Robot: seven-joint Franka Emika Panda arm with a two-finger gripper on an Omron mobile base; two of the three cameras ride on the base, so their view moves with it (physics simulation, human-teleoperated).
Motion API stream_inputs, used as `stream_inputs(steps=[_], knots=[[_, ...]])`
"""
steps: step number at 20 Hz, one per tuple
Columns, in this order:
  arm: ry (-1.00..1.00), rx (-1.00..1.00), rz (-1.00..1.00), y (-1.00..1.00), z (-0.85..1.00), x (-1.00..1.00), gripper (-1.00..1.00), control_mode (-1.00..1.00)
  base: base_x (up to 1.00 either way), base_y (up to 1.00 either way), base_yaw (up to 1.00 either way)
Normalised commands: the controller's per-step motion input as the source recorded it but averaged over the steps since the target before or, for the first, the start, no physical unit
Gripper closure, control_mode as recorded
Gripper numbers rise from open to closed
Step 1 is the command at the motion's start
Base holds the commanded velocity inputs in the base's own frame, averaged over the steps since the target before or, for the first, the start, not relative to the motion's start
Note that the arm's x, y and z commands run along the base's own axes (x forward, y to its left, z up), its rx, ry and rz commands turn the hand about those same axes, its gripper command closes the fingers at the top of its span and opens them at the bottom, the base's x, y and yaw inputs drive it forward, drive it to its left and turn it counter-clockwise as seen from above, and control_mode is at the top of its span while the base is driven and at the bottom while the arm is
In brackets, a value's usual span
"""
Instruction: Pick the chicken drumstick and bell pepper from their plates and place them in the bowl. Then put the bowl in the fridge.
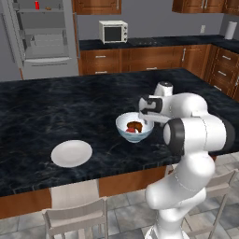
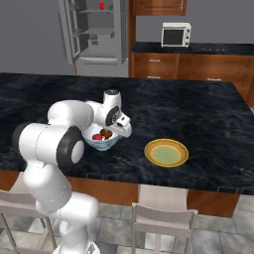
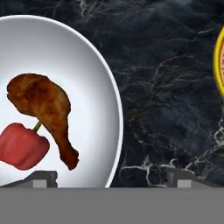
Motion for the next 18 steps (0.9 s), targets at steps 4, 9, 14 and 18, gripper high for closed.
stream_inputs(steps=[4,9,14,18], knots=[[0.00,0.01,0.00,-0.06,-0.29,0.00,-1.00,-1.00,0.00,0.00,0.00],[0.00,0.02,0.00,0.00,-0.34,0.03,-1.00,-1.00,0.00,0.00,0.00],[0.00,0.02,0.00,0.04,-0.28,0.02,-1.00,-1.00,0.00,0.00,0.00],[-0.01,0.03,0.00,0.03,-0.17,0.11,-1.00,-1.00,0.00,0.00,0.00]])
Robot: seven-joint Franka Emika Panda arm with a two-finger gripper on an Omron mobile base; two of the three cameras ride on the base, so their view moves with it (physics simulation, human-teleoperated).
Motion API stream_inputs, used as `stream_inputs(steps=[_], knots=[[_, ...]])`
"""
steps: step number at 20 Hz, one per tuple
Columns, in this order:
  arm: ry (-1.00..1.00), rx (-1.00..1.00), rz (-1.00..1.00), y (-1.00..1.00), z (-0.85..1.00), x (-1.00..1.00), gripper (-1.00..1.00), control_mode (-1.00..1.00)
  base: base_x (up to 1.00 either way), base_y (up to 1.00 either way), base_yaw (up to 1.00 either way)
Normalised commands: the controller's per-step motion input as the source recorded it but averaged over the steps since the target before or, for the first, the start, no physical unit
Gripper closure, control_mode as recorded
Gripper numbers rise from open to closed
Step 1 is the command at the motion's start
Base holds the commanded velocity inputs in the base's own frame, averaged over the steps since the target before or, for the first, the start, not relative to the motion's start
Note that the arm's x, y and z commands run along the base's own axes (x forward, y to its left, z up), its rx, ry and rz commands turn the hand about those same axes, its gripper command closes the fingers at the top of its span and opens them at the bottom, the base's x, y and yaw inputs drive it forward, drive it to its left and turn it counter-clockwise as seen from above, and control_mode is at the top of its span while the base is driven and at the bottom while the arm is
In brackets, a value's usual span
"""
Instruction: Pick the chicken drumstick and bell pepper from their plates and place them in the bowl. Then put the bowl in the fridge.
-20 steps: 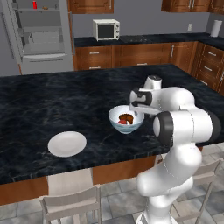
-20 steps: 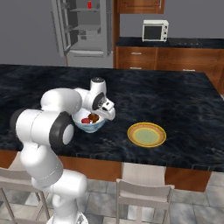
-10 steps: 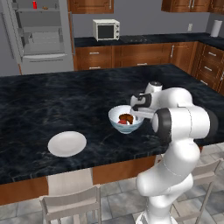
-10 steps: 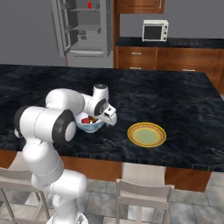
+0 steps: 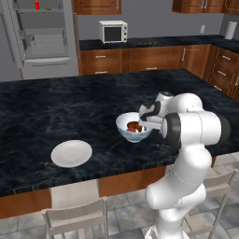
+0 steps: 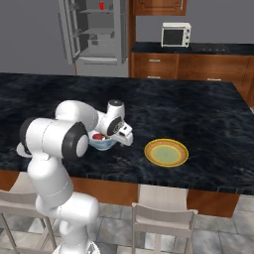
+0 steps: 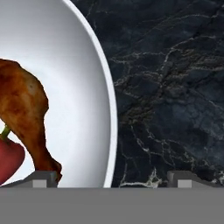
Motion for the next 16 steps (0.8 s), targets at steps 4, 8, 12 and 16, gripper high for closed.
stream_inputs(steps=[4,8,12,16], knots=[[0.00,0.03,0.00,0.03,-0.10,0.12,-1.00,-1.00,0.00,0.00,0.00],[0.00,0.00,0.00,0.16,-0.15,0.02,1.00,-1.00,0.00,0.00,0.00],[-0.02,0.00,0.00,0.19,-0.09,-0.16,1.00,-1.00,0.00,0.00,0.00],[0.00,0.00,0.00,0.15,-0.03,-0.22,1.00,-1.00,0.00,0.00,0.00]])
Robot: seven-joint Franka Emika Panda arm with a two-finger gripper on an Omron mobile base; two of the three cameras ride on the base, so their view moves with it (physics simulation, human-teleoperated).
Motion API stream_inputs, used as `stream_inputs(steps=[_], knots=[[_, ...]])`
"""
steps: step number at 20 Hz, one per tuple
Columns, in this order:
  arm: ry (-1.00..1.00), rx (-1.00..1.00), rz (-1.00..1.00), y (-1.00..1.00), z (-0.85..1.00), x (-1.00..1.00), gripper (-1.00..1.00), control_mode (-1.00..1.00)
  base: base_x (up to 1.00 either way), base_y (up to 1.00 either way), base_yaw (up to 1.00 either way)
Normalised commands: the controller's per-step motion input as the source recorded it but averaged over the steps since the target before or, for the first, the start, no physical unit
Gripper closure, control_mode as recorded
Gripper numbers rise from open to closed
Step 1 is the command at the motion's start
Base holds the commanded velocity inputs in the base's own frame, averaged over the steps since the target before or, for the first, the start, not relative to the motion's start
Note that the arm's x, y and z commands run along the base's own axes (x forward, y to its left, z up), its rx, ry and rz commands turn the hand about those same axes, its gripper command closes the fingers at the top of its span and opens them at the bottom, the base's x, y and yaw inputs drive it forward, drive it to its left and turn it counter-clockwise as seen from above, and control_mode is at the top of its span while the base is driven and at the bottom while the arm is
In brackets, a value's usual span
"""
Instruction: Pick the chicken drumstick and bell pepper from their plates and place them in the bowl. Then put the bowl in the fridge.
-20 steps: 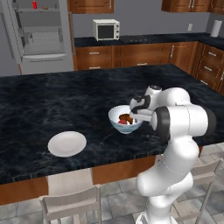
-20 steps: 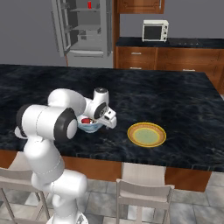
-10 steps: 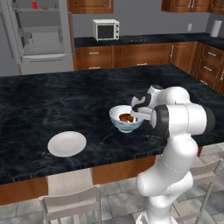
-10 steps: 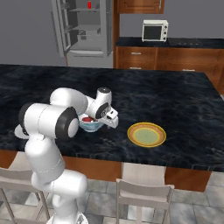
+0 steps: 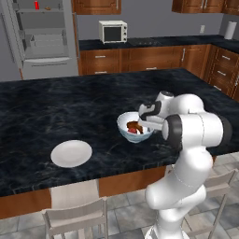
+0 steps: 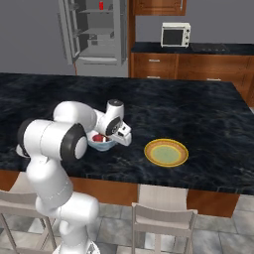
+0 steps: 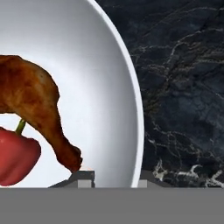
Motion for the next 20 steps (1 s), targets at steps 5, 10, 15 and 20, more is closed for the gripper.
stream_inputs(steps=[5,10,15,20], knots=[[0.00,0.00,-0.06,0.15,0.10,-0.25,1.00,-1.00,0.00,0.00,0.00],[-0.07,0.04,-0.02,0.00,0.52,-0.38,1.00,-1.00,0.00,0.00,0.00],[-0.12,0.07,0.00,0.00,0.52,-0.59,1.00,-1.00,0.00,0.00,0.00],[-0.04,0.14,-0.02,0.00,0.38,-0.57,1.00,-1.00,0.00,0.00,0.00]])
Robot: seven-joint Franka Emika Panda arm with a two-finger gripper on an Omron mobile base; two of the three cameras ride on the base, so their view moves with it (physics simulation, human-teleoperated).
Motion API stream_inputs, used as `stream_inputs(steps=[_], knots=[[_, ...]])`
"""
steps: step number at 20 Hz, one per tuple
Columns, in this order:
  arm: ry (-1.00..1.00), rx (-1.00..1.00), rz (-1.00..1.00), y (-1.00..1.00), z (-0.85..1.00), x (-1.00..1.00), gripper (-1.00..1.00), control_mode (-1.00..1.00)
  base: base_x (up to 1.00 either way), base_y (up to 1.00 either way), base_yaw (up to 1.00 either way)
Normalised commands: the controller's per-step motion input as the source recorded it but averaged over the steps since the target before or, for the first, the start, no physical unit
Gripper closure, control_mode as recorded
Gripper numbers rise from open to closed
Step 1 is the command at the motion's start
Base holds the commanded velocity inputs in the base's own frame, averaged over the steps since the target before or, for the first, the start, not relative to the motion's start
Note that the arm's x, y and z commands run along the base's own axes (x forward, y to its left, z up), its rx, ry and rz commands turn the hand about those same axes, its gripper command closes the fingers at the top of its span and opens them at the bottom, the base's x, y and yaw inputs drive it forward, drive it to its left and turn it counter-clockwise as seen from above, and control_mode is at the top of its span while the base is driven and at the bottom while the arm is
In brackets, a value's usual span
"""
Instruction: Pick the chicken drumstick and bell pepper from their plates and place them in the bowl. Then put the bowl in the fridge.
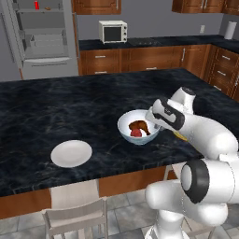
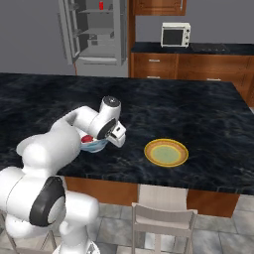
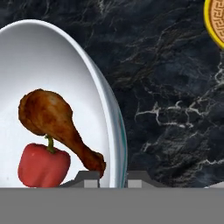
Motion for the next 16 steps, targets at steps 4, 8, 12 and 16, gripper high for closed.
stream_inputs(steps=[4,8,12,16], knots=[[0.00,0.03,-0.06,0.00,0.33,-0.38,1.00,-1.00,0.00,0.00,0.00],[0.01,0.00,-0.05,0.00,0.35,-0.27,1.00,-1.00,0.00,0.00,0.00],[0.01,0.02,0.00,0.02,0.22,-0.21,1.00,-1.00,0.00,0.00,0.00],[0.04,0.11,0.00,0.03,0.07,-0.13,1.00,-1.00,0.00,0.00,0.00]])
